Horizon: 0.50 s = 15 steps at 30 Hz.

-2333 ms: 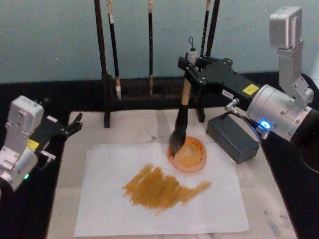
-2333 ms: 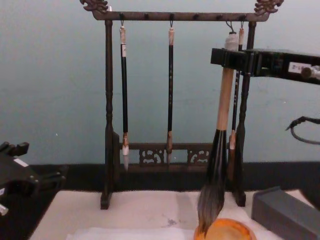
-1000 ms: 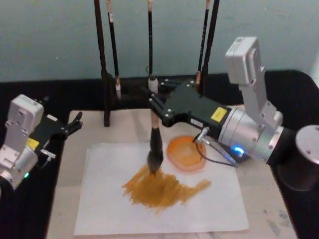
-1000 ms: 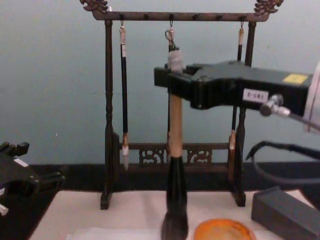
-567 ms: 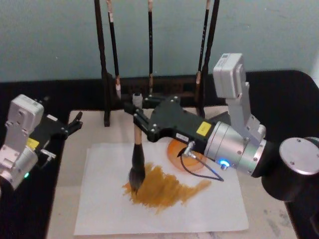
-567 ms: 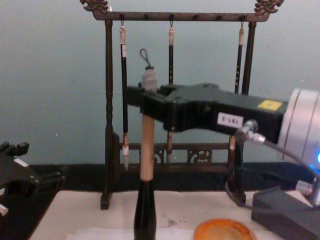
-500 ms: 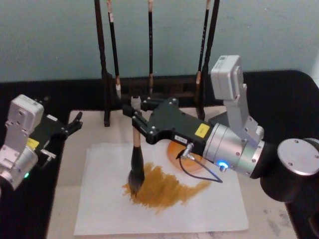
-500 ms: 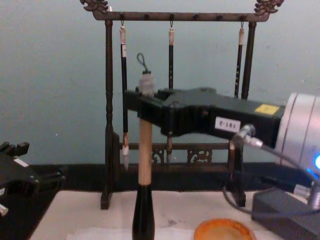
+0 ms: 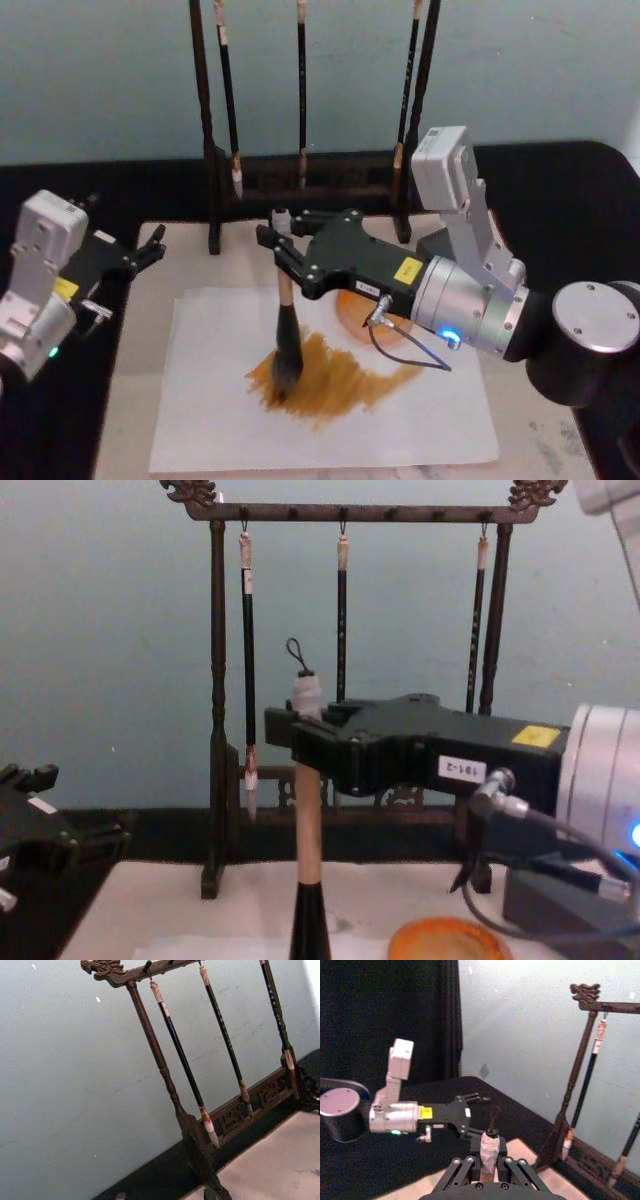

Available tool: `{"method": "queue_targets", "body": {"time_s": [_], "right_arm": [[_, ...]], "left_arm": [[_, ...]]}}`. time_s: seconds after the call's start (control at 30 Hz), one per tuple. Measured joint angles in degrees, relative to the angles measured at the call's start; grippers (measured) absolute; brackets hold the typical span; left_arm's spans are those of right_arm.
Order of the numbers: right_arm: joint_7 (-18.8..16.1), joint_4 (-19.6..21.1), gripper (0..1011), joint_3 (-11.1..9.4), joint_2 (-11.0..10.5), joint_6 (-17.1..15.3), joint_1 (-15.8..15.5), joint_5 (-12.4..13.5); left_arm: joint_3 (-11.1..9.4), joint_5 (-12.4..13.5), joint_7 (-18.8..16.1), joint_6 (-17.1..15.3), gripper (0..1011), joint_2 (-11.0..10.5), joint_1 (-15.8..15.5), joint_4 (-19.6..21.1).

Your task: Pick up the brush from the inkstone, write on the paper, then place the brush back to its original position.

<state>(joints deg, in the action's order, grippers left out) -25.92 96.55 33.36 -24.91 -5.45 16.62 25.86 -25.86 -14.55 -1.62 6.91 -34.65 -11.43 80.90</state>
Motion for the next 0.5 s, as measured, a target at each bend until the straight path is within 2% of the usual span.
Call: {"method": "queue_targets", "body": {"time_s": [0.5], "right_arm": [[1.51, -0.38, 179, -3.19, 0.00, -0.56, -0.93, -2.46]], "left_arm": [[0.00, 0.00, 0.00, 0.00, 1010, 0.00, 0.00, 0.00]]}}
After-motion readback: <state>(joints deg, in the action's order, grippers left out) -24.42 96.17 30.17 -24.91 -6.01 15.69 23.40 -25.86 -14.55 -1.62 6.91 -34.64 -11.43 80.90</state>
